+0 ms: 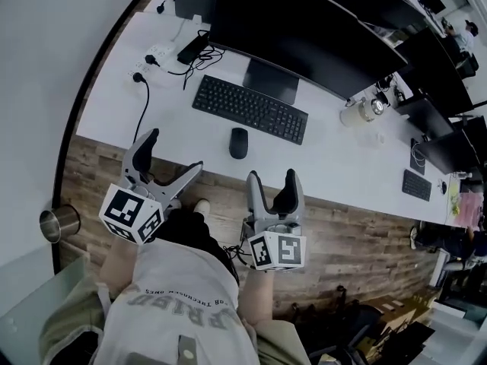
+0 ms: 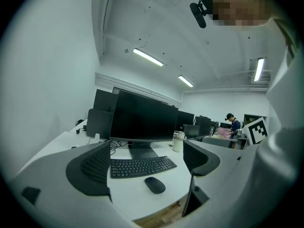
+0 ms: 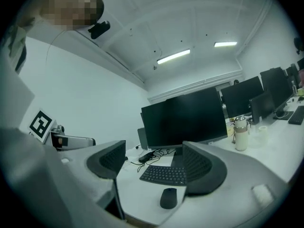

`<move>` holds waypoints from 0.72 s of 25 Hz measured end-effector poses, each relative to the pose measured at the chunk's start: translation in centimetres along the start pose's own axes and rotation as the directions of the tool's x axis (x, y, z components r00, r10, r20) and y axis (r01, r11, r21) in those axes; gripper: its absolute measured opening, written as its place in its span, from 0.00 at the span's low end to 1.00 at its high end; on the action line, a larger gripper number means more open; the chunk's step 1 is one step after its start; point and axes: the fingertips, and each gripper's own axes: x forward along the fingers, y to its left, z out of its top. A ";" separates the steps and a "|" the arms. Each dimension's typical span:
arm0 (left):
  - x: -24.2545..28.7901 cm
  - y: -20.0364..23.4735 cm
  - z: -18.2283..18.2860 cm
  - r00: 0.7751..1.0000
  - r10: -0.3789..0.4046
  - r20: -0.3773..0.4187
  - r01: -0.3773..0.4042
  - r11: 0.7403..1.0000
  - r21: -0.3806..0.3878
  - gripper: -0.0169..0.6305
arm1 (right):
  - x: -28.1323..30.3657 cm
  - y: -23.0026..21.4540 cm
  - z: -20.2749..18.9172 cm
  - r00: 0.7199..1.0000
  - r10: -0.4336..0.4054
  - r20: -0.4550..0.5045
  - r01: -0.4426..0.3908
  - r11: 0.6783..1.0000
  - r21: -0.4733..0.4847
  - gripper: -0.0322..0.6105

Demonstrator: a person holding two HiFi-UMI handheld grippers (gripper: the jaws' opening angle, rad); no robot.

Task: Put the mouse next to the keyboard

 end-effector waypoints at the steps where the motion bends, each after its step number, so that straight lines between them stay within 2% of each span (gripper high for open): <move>1: 0.4 0.3 -0.2 1.000 0.011 -0.009 -0.011 1.000 -0.004 0.73 | 0.7 -0.3 -0.7 1.000 0.006 -0.019 -0.006 1.000 0.006 0.62; 5: 2.1 1.8 -1.2 0.999 0.033 -0.039 -0.034 0.999 -0.020 0.73 | 3.4 -1.2 -3.4 0.996 0.011 -0.085 -0.008 0.999 0.031 0.62; 10: 5.4 3.3 -2.2 0.997 0.015 -0.069 -0.017 1.000 -0.026 0.73 | 7.0 -2.1 -7.0 0.985 -0.001 -0.171 0.006 1.000 0.026 0.62; 18: 10.2 4.8 -2.8 0.995 -0.024 -0.100 0.023 1.000 -0.018 0.73 | 11.3 -3.2 -14.1 0.938 -0.032 -0.344 0.040 0.999 0.016 0.62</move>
